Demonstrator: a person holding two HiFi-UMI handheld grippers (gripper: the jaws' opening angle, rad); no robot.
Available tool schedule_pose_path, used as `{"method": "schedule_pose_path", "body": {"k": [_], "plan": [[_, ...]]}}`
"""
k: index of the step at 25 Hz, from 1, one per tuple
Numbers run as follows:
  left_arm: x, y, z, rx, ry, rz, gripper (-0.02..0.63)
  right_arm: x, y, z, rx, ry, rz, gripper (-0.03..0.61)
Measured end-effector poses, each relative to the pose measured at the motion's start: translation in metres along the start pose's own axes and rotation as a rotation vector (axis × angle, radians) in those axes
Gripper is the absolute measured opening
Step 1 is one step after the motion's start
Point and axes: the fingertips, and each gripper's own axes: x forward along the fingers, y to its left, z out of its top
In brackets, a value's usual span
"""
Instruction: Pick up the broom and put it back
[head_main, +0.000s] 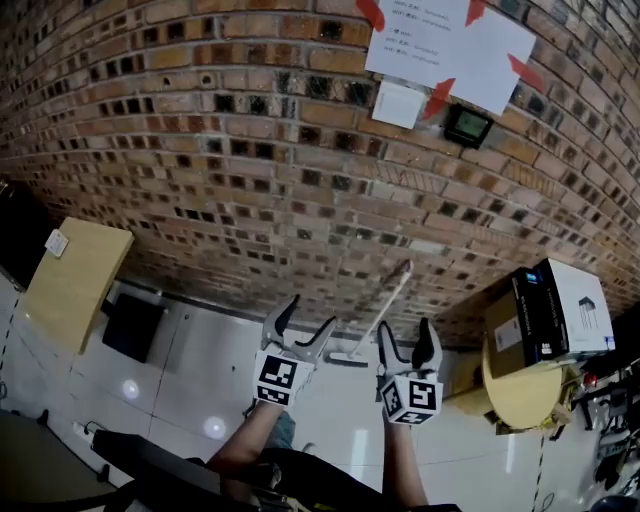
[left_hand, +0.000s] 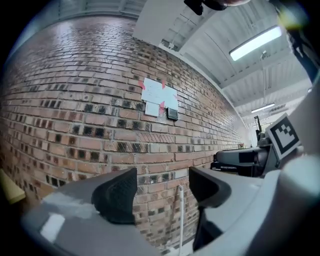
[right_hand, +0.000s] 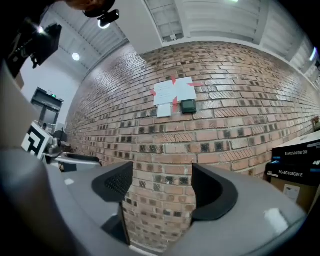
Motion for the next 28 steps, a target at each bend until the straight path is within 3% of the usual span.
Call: {"method": "schedule_pose_path", "body": {"k": [5, 9, 20, 28], "plan": [[-0.055, -0.028, -0.013, -0.022, 0.042, 0.065, 0.327, -0.049, 0.009, -0.01, 0.04, 0.024, 0.048, 0.362], [-0.079, -0.032, 0.0, 0.011, 0.04, 0.082, 0.327, -0.057, 0.022, -0.001, 0.016, 0.029, 0.064, 0.362], [-0.094, 0.012, 0.028, 0.049, 0.006, 0.036, 0.327, -0.062, 0.068, 0.006, 0.013, 0.031, -0.001, 0.36], [-0.1, 0.015, 0.037, 0.063, -0.018, -0.008, 0.327, -0.062, 0.082, 0.015, -0.003, 0.012, -0.018, 0.36]]}}
